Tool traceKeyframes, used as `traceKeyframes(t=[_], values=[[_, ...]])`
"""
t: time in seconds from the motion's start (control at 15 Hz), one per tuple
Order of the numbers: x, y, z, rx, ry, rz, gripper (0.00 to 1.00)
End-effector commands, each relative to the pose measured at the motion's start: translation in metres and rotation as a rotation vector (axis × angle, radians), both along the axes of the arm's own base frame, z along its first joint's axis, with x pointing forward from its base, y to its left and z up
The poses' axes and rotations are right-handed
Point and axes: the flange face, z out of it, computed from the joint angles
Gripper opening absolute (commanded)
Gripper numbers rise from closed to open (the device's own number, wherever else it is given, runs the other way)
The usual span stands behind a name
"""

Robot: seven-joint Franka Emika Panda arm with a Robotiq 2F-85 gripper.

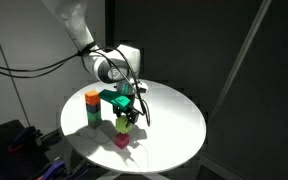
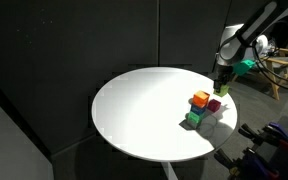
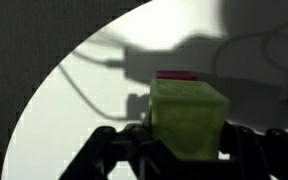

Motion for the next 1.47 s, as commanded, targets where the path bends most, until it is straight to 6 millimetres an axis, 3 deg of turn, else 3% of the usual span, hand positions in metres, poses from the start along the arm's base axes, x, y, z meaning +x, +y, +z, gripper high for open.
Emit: traceKeyframes(t=[0.0,0.07,0.13,0.87,0.93,1.4], values=[[0.0069,0.0004,-0.0005,0.005,-0.001,-0.018,0.25],[0.0007,0.0015,-0.0013,0.001,0.004,0.002,0.25],[0.0004,0.0017,-0.0021,0.001,0.005,0.003,0.50],[-0.0004,0.0020,-0.0046,0.003,0.010,0.003,0.50],[-0.0004,0.0020,-0.0047,0.003,0.010,0.003,0.25],[-0.0023,0.0049,-0.0065,0.005,0.005,0.017,0.25]])
